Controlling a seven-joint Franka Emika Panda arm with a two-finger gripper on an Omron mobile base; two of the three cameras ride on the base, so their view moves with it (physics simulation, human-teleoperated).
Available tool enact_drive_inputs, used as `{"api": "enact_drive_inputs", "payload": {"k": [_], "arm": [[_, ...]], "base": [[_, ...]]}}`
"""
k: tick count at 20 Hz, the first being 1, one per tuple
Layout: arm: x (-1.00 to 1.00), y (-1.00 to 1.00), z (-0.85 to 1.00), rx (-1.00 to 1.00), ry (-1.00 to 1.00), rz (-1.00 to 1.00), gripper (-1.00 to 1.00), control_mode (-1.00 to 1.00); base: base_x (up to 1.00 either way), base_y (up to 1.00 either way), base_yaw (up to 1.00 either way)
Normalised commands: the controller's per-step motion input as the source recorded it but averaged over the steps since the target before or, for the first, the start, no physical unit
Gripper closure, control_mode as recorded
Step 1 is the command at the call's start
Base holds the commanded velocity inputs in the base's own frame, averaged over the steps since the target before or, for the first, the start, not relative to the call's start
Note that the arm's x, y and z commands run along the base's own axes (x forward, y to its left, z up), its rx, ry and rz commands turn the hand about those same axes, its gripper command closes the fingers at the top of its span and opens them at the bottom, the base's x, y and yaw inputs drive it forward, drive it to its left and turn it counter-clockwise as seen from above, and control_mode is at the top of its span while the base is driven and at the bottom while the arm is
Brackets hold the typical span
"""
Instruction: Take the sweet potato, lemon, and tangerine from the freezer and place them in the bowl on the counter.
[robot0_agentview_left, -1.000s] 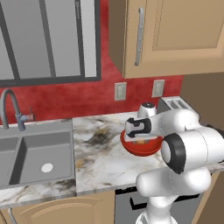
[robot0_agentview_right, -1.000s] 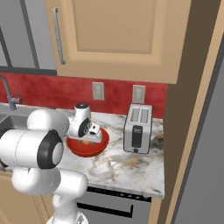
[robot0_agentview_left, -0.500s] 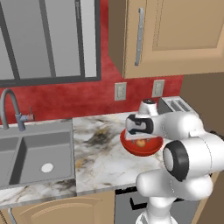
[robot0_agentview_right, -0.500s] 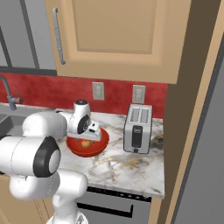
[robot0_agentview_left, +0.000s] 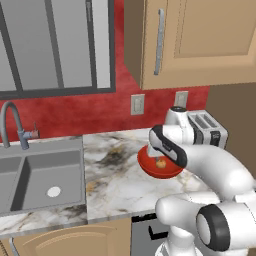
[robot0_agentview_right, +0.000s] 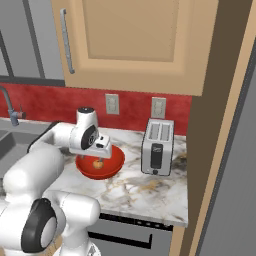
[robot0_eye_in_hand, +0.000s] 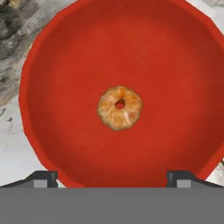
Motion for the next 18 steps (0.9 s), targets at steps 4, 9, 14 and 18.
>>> {"api": "enact_drive_inputs", "payload": {"k": [4, 9, 14, 18], "arm": [[-0.26, 0.0, 0.48, 0.0, 0.0, 0.0, -1.0, -1.0], [-0.41, -0.02, 0.46, 0.0, 0.0, 0.0, -1.0, -1.0], [-0.35, 0.0, 0.48, 0.0, 0.0, 0.0, -1.0, -1.0], [-0.26, 0.0, 0.45, 0.0, 0.0, 0.0, -1.0, -1.0]], "base": [[0.0, 0.0, 0.0], [0.0, 0.0, 0.0], [0.0, 0.0, 0.0], [0.0, 0.0, 0.0]]}}
